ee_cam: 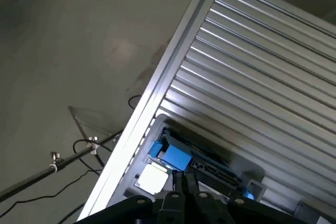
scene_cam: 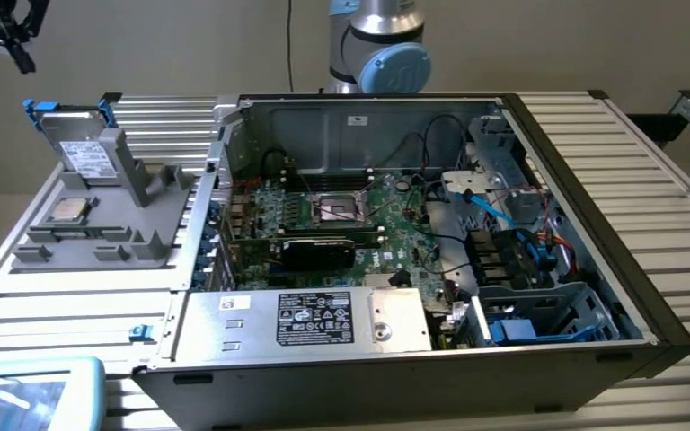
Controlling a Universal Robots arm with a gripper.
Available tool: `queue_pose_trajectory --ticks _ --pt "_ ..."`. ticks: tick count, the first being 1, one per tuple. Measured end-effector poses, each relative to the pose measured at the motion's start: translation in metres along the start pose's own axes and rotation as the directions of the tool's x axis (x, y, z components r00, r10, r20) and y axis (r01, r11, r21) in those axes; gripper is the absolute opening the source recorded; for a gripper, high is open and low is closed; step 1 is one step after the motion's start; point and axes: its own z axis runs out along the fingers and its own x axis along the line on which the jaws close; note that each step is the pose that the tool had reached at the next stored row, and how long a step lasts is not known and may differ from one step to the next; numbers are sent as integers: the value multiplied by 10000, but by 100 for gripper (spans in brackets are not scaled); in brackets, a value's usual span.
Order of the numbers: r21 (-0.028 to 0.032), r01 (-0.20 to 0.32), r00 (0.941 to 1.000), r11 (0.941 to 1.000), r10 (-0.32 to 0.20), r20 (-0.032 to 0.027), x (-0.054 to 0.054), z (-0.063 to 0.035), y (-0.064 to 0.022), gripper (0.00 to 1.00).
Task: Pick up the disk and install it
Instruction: 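Pick up the disk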
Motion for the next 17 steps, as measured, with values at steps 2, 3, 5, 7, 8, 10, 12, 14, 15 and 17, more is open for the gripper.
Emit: queue_pose_trajectory --ticks 2,3,5,7,8,10,12,14,15,17 --pt "3 224 9997 9997 -224 53 0 3 1 11" --pt "9 325 9994 9995 -326 83 0 6 1 11" --pt "28 502 9986 9987 -502 140 0 10 1 11" --pt "35 692 9974 9976 -693 176 -1 12 1 11" --pt "29 809 9966 9967 -810 178 -1 12 1 11" --pt "22 1127 9935 9936 -1127 170 0 13 2 11" --pt "17 1482 9888 9890 -1482 163 0 14 1 11" --pt "17 1834 9829 9830 -1834 155 0 16 1 11" --pt "17 2014 9794 9795 -2014 150 0 17 1 11" --pt "15 2370 9714 9715 -2370 136 0 18 1 11"
